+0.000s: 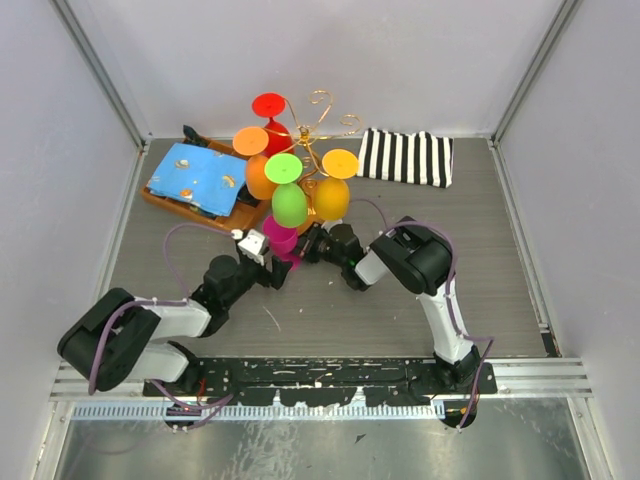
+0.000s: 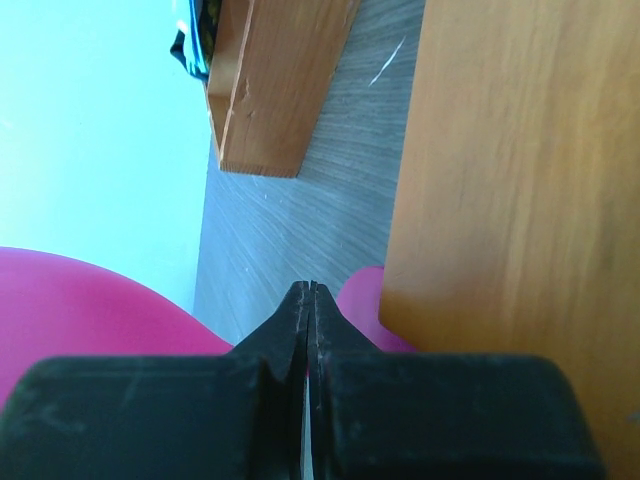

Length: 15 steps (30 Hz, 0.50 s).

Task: Place the wine glass upside down on the wine glass rack
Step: Move the wine glass to the center of the board.

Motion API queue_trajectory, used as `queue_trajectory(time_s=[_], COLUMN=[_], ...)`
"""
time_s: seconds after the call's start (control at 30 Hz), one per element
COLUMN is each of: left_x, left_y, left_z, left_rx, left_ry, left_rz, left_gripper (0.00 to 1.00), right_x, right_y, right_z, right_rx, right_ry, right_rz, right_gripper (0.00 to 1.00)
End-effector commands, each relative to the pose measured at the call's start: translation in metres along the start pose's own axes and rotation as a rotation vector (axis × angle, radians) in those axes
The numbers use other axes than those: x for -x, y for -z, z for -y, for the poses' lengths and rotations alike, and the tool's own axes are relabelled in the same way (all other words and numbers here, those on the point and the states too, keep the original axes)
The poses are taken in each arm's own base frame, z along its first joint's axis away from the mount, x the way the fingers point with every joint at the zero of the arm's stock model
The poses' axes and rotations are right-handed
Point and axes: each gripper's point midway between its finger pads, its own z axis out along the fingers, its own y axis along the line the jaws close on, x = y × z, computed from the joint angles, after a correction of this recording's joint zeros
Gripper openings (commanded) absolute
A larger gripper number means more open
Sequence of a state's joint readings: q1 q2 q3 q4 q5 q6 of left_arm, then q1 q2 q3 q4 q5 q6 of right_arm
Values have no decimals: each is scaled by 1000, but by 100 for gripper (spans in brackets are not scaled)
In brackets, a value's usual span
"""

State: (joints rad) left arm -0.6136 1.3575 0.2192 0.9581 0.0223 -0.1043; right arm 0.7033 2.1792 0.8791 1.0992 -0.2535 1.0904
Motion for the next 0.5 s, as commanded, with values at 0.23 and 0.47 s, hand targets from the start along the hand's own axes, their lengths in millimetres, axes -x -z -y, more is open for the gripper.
queue_trajectory(time_s=[0.23,0.47], left_x=[1,0], left_y=[15,29], left_z=[-5,-5], left_rx=[30,49], left_ry=[-14,41], left_rz=[-2,-32], left_gripper=[82,82], right_x=[-22,-29], right_y=[-2,1], right_z=[-18,-22], right_rx=[81,84], right_ry=[28,27], right_rz=[-49,-54], right_gripper=[1,1])
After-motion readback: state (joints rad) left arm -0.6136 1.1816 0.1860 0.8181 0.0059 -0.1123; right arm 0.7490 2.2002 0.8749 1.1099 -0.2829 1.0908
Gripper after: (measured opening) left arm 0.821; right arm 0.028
